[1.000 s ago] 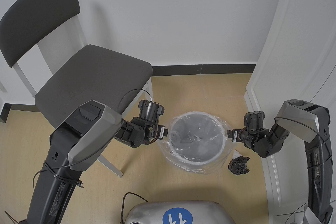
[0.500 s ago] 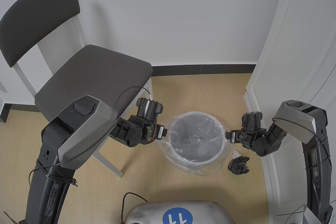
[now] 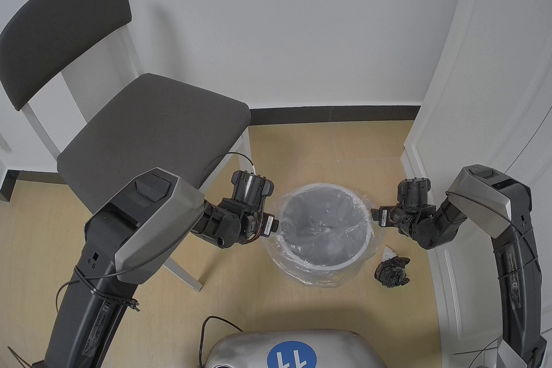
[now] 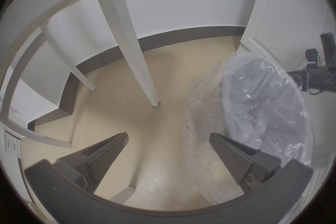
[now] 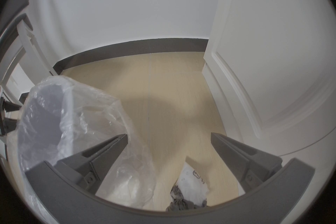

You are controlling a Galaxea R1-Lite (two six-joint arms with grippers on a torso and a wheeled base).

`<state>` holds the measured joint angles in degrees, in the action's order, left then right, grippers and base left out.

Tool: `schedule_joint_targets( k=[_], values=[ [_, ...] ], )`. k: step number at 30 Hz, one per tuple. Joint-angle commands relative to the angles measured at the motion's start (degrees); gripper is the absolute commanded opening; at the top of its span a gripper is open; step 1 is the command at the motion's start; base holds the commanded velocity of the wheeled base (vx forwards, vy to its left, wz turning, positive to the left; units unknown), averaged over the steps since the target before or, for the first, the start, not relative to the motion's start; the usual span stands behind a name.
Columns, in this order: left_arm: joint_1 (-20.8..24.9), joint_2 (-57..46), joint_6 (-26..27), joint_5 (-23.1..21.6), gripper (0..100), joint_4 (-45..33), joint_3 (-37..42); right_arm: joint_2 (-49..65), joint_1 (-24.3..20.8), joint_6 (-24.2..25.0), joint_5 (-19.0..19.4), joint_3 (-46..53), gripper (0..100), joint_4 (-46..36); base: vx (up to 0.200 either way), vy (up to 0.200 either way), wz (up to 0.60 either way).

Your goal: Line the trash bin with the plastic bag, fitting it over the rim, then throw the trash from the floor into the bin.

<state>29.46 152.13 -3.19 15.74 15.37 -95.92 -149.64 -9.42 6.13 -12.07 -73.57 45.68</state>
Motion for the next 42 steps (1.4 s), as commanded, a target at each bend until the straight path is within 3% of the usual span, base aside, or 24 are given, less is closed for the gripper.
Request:
schedule_joint_targets(
  k=[1, 8, 12, 17, 20, 42],
  values=[
    [-0.46, 3.7, -0.15, -0.01, 100, 0.01, -2.35, -2.94, 1.07, 0.11, 0.12, -3.33, 100, -1.12, 0.0, 0.0, 0.0],
    [-0.9, 3.79, -0.32, -0.09, 100, -2.54, -3.58, -2.76, 1.34, 1.51, 0.73, -4.48, 100, -4.55, 0.0, 0.0, 0.0],
    [-1.43, 4.58, -3.66, -0.45, 100, -10.8, -8.5, -2.67, 1.43, 3.89, 1.79, -5.97, 100, -8.85, 0.0, 0.0, 0.0],
    [-1.6, 10.56, -7.88, 0.26, 100, -14.58, -18.34, -2.76, 1.43, 8.11, 3.72, -8.17, 100, -13.69, 0.0, 0.0, 0.0],
    [-1.87, 11.09, -9.29, 0.17, 100, -16.78, -18.68, -2.94, 1.43, 9.16, 3.89, -9.4, 100, -15.8, 0.0, 0.0, 0.0],
    [-1.52, 12.93, -9.81, 0.35, 100, -7.99, -18.68, -8.39, 1.69, 16.37, 2.93, -19.59, 100, -19.05, 0.0, 0.0, 0.0]
  ],
)
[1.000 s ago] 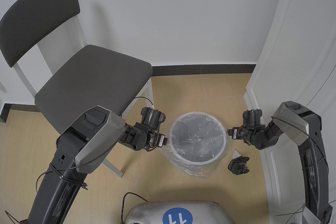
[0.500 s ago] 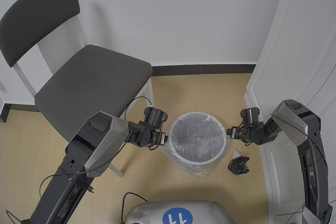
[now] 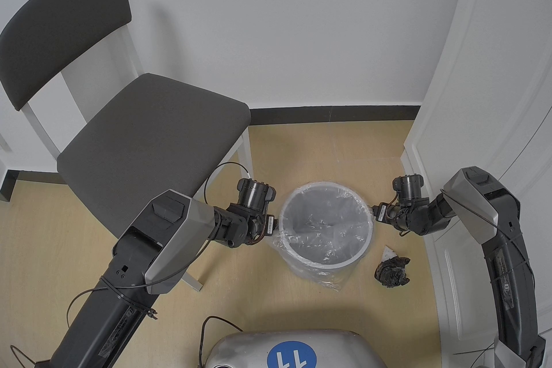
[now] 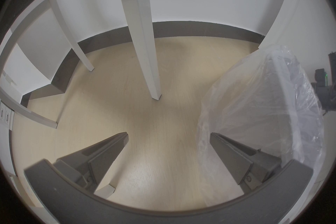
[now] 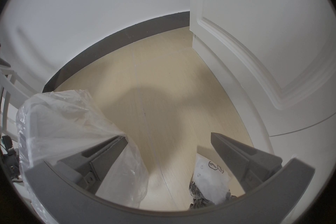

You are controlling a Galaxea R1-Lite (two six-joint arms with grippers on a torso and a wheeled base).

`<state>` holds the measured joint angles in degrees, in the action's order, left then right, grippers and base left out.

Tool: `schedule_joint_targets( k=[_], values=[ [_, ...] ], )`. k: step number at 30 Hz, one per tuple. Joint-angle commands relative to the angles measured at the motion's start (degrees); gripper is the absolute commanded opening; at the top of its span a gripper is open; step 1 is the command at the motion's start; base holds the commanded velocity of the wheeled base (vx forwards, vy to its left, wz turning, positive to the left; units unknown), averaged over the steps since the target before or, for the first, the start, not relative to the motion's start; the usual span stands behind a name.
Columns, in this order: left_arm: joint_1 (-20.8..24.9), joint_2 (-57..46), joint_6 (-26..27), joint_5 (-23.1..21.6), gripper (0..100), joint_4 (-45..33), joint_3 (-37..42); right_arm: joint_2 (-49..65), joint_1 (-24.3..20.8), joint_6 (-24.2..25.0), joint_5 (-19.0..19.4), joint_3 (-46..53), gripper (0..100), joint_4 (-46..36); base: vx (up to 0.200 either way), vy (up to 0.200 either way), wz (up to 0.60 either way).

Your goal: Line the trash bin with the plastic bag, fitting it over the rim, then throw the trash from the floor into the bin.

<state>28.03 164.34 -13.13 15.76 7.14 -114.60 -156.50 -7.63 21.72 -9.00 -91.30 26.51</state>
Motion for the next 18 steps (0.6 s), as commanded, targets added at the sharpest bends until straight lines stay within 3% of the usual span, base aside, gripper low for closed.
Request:
schedule_joint_targets(
  k=[1, 12, 18],
  values=[
    [0.01, 0.81, 0.12, 0.32, 100, 0.41, 0.01, -1.96, -0.19, 1.57, -1.02, -2.92, 100, 0.12, 0.0, 0.0, 0.0],
    [0.01, 0.89, 0.3, 0.5, 100, 0.59, 0.01, -1.79, -0.45, 4.38, -2.52, -4.42, 100, -0.06, 0.0, 0.0, 0.0],
    [0.01, 0.1, 0.47, 1.99, 100, -3.19, 0.01, 0.76, -0.98, 3.94, -0.58, 0.42, 100, -0.67, 0.0, 0.0, 0.0]
  ],
)
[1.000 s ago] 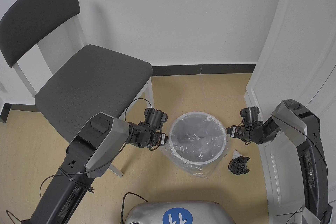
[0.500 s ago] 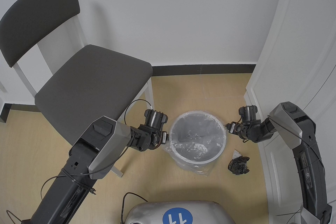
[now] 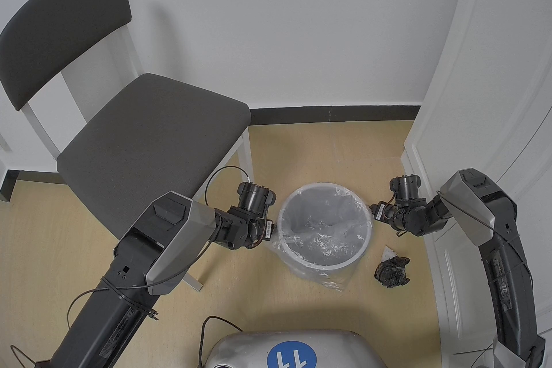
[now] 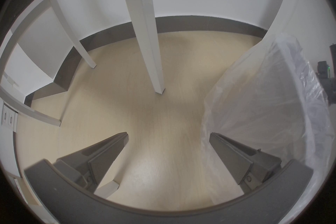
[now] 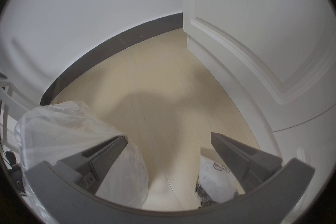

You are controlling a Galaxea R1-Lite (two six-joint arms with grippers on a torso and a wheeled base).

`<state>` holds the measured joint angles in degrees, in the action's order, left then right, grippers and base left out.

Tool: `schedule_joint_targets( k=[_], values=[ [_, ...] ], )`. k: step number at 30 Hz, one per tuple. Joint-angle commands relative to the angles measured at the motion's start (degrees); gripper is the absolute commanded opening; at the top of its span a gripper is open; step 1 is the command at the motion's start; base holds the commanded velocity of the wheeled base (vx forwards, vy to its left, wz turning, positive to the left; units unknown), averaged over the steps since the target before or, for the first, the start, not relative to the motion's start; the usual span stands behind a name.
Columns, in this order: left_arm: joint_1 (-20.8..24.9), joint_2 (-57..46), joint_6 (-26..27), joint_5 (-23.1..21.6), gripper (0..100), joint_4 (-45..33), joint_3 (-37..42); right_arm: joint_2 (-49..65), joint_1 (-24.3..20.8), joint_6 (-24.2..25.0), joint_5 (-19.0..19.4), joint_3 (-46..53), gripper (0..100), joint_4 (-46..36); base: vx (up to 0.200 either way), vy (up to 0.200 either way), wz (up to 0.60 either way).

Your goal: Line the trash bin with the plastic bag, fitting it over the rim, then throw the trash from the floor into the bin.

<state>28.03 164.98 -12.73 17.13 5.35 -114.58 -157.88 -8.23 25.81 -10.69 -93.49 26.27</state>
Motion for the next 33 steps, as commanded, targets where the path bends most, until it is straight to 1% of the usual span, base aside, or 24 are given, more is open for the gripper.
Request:
schedule_joint_targets(
  k=[1, 3, 6, 9, 11, 12, 14, 17, 19, 22, 23, 26, 28, 29, 31, 33],
  values=[
    [0.01, -0.53, -0.02, 0.63, 100, -1.4, -0.01, 2.14, -0.38, -0.14, 1.2, 2.79, 100, -0.52, 0.0, 0.0, 0.0],
    [0.01, -0.53, 0.07, 0.63, 100, -1.57, -0.01, 3.54, -1.09, -0.23, 2.87, 4.81, 100, -2.01, 0.0, 0.0, 0.0],
    [0.01, -0.53, 0.07, 0.63, 100, -1.57, -0.01, 3.81, -1.09, -0.32, 2.96, 5.07, 100, -1.84, 0.0, 0.0, 0.0],
    [-0.08, -0.53, 0.07, 0.71, 100, -1.4, -0.01, 5.74, 0.14, -0.41, 3.04, 6.13, 100, -2.1, 0.0, 0.0, 0.0],
    [-0.08, -0.53, 0.07, 0.71, 100, -1.4, -0.01, 7.76, 1.37, -1.64, 3.13, 7.88, 100, -2.01, 0.0, 0.0, 0.0],
    [-0.08, -0.53, 0.07, 0.71, 100, -1.4, -0.01, 9.87, 2.25, -4.01, 3.13, 9.91, 100, -1.93, 0.0, 0.0, 0.0],
    [-0.08, -0.44, 0.07, 0.71, 100, -1.48, -0.01, 12.6, 3.13, -6.82, 3.13, 13.07, 100, -1.57, 0.0, 0.0, 0.0],
    [-0.16, -0.53, 0.07, 0.71, 100, -1.57, -0.01, 16.73, 3.57, -10.16, 3.13, 17.11, 100, -0.96, 0.0, 0.0, 0.0],
    [-0.16, -0.53, 0.07, 0.71, 100, -1.57, -0.01, 19.45, 3.48, -11.04, 3.13, 19.4, 100, 0.62, 0.0, 0.0, 0.0],
    [-0.34, -1.24, 0.42, 0.8, 100, -1.75, -0.01, 23.5, 1.99, -11.13, 3.13, 23.53, 100, 4.32, 0.0, 0.0, 0.0],
    [-0.34, -2.47, 0.42, 0.8, 100, -1.84, -0.01, 24.64, 0.85, -11.13, 3.13, 24.93, 100, 5.55, 0.0, 0.0, 0.0],
    [-0.43, -8.0, 0.6, 0.1, 100, -2.19, 5.42, 26.31, -2.32, -10.95, 3.04, 27.84, 100, 8.97, 0.0, 0.0, 0.0],
    [-0.52, -8.35, 0.6, 0.1, 100, -2.1, 5.77, 26.31, -2.49, -10.95, 2.96, 27.92, 100, 9.24, 0.0, 0.0, 0.0],
    [-0.52, -12.31, 2.88, -0.87, 100, -1.75, 10.69, 26.4, -6.01, -10.51, 2.25, 30.38, 100, 13.9, 0.0, 0.0, 0.0],
    [-0.69, -13.1, 4.82, -1.04, 100, -1.48, 12.71, 26.22, -7.94, -10.51, 2.08, 32.05, 100, 17.32, 0.0, 0.0, 0.0],
    [-0.87, -13.19, 5.7, -1.04, 100, -1.48, 13.42, 25.6, -10.05, -11.31, 2.08, 31.7, 100, 18.38, 0.0, 0.0, 0.0]
  ],
)
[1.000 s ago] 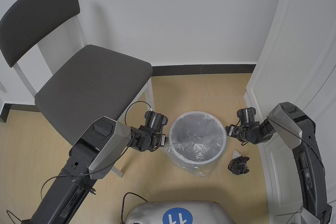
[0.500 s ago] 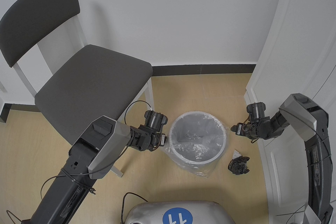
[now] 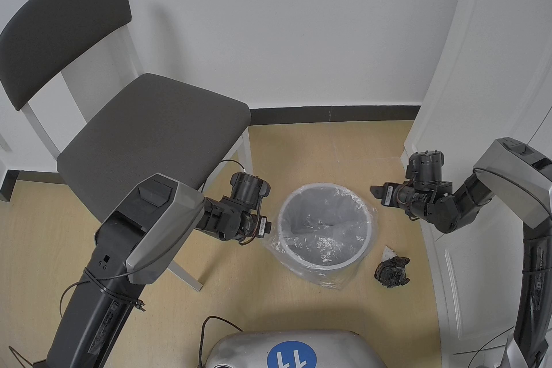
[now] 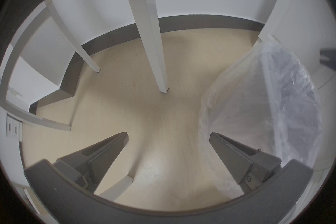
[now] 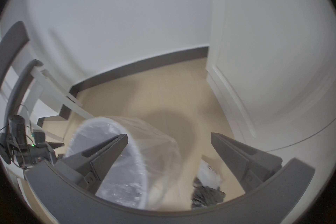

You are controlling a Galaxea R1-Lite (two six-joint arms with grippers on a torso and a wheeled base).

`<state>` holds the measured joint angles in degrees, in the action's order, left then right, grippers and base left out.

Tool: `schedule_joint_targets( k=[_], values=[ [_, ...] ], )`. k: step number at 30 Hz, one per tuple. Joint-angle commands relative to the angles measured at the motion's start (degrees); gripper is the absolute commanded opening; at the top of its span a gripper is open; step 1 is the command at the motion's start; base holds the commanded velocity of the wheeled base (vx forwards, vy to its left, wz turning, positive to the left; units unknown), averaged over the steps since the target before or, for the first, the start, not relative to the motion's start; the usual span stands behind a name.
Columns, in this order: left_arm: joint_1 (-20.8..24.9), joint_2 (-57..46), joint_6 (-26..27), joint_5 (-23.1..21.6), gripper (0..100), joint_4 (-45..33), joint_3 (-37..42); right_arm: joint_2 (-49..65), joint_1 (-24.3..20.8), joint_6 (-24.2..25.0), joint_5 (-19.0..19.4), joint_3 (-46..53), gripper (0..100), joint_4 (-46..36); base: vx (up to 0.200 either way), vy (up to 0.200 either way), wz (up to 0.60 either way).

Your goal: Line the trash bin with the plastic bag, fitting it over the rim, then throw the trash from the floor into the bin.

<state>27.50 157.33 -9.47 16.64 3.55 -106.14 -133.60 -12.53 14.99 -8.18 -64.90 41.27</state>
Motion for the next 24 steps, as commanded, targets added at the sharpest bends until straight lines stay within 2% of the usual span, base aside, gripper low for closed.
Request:
schedule_joint_targets(
  k=[1, 5, 6, 8, 12, 17, 24],
  values=[
    [-0.34, -5.54, 2.7, -0.38, 100, 0.32, 5.07, 1.32, -6.45, -1.37, -0.43, 2.24, 100, 2.94, 0.0, 0.0, 0.0],
    [-0.34, -5.46, 2.88, -0.12, 100, 0.14, 5.25, 2.11, -8.83, -4.89, -0.52, -2.51, 100, -2.94, 0.0, 0.0, 0.0],
    [-0.34, -5.46, 2.97, -0.12, 100, 0.14, 5.33, 2.2, -10.93, -5.33, -1.22, -6.9, 100, -8.75, 0.0, 0.0, 0.0],
    [-0.52, -5.46, 3.58, -0.12, 100, 0.32, 5.6, 0.71, -13.4, -5.41, -2.72, -12.09, 100, -14.19, 0.0, 0.0, 0.0],
    [-0.43, -5.46, 3.76, -0.12, 100, 0.41, 6.04, -4.83, -16.21, -5.5, -5.97, -21.14, 100, -20.87, 0.0, 0.0, 0.0],
    [-0.52, -5.54, 3.76, -0.12, 100, 0.41, 6.12, -9.75, -17.7, -5.77, -7.29, -27.03, 100, -27.29, 0.0, 0.0, 0.0],
    [-0.52, -5.46, 3.76, -0.12, 100, 0.58, 6.12, -15.99, -17.79, -5.94, -7.73, -32.66, 100, -31.51, 0.0, 0.0, 0.0]
  ],
)
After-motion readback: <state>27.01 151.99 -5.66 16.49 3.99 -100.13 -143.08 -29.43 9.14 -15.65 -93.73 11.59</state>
